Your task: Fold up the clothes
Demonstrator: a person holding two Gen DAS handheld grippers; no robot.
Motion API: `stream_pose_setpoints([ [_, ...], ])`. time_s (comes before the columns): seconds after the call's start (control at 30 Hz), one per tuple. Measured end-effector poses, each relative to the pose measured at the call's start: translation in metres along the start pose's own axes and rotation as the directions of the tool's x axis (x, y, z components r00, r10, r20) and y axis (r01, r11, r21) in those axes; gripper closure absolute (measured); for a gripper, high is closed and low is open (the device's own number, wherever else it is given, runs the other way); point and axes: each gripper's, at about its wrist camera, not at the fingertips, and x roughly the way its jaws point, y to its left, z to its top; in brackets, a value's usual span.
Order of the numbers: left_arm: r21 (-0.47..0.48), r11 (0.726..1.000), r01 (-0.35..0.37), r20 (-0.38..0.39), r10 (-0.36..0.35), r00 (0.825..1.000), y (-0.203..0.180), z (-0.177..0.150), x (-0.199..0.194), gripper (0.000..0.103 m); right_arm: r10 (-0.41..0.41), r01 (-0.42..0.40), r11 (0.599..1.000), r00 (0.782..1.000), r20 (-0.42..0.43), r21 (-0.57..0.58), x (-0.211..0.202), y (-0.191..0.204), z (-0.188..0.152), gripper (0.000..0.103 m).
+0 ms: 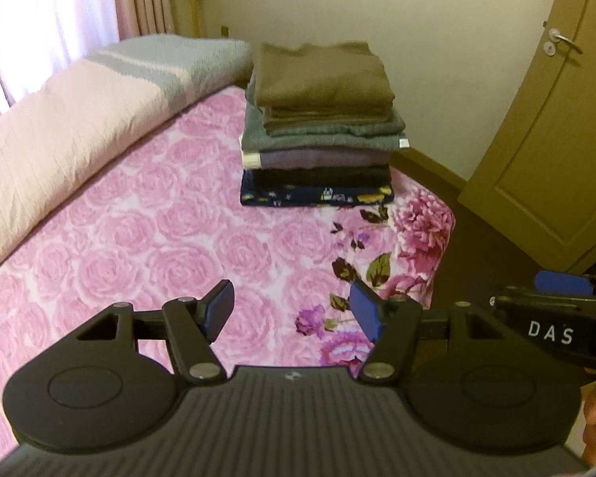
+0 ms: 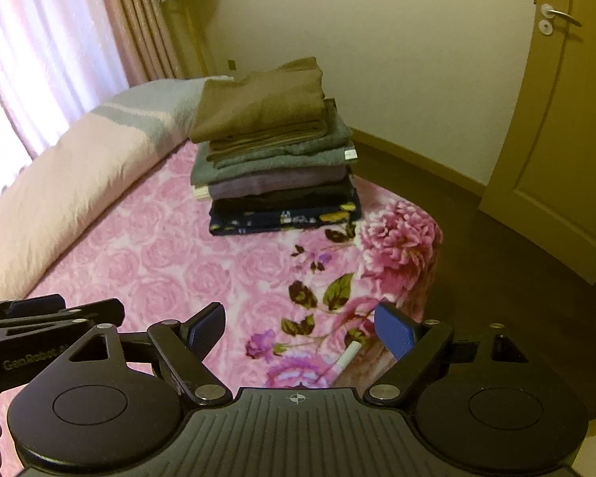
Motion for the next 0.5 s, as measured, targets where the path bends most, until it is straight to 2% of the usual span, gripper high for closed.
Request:
stream_pose_setpoints([
  [0.17,-0.022,1.0,-0.017,-0.046,0.016,0.999,-0.01,0.008,0.02,0.042,0.004,-0.005,1.0,0.999,-0.043,-0.012,0.017,-0.013,0.009,0.018],
  [0.5,-0.037,0.998,-0.054,-0.083,0.051,0.995,-0.025,0.028,0.05,0.042,0.034,-0.039,0.998,0.994,-0.105,-0.042,0.052,-0.028,0.031,0.018],
])
